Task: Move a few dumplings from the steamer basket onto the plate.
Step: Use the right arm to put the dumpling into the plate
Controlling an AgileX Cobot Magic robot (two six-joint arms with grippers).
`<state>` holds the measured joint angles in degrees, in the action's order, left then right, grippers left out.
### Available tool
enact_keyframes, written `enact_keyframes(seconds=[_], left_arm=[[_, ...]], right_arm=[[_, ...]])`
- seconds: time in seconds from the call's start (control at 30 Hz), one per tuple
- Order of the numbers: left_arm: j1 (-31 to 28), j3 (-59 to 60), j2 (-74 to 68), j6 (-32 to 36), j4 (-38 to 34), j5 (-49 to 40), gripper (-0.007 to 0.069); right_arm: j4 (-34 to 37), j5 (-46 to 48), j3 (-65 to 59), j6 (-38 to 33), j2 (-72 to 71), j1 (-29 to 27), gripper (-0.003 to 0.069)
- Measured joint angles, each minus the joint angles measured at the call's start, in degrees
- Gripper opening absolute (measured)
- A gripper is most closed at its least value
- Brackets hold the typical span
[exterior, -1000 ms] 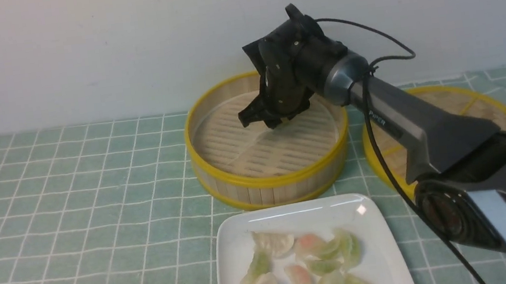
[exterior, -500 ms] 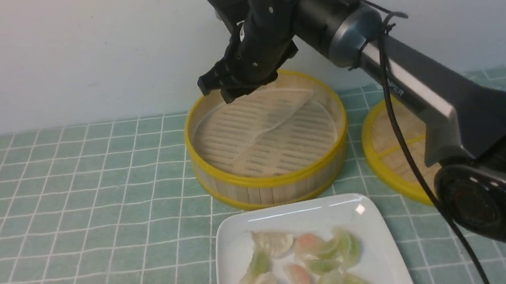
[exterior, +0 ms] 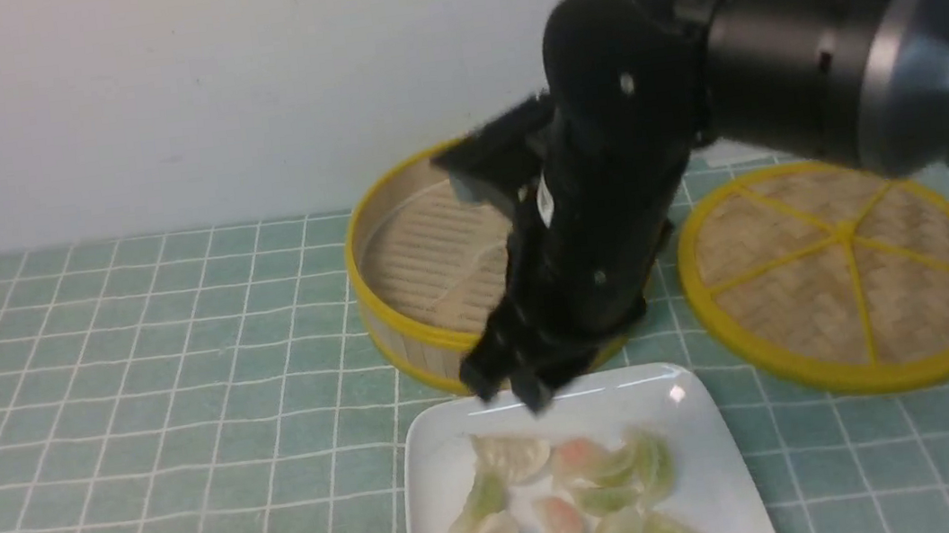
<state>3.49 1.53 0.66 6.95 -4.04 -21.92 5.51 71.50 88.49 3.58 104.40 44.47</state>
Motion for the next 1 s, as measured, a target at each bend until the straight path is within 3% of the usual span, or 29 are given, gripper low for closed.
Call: enact_keyframes(seconds=[0.2, 0.5, 0.73, 0.83, 0.93, 1.0], left_arm=[[0.0, 0.0, 0.0, 0.0, 0.0, 0.0, -0.0006], [0.0, 0.0, 0.0, 0.0, 0.0, 0.0, -0.0006], [0.0, 0.0, 0.0, 0.0, 0.0, 0.0, -0.0006], [0.0, 0.0, 0.0, 0.0, 0.0, 0.0, -0.0006], [0.0, 0.0, 0.0, 0.0, 0.0, 0.0, -0.0006], [0.0, 0.0, 0.0, 0.0, 0.0, 0.0, -0.0006]], right_arm=[[1.3, -0.81, -13.94, 0.06, -0.91, 6.39, 0.0244], [0.28, -2.09, -17.77, 1.71, -0.91, 6.99, 0.0253], [-3.25, -6.1, -17.88, 1.71, -0.91, 6.99, 0.046], [-5.19, -4.63, -16.92, 1.52, -1.02, 6.99, 0.0508], [-9.96, -2.13, -13.01, 3.23, -2.69, 6.99, 0.0485], [-13.87, -2.08, -10.14, 6.05, -6.43, 6.99, 0.0407]])
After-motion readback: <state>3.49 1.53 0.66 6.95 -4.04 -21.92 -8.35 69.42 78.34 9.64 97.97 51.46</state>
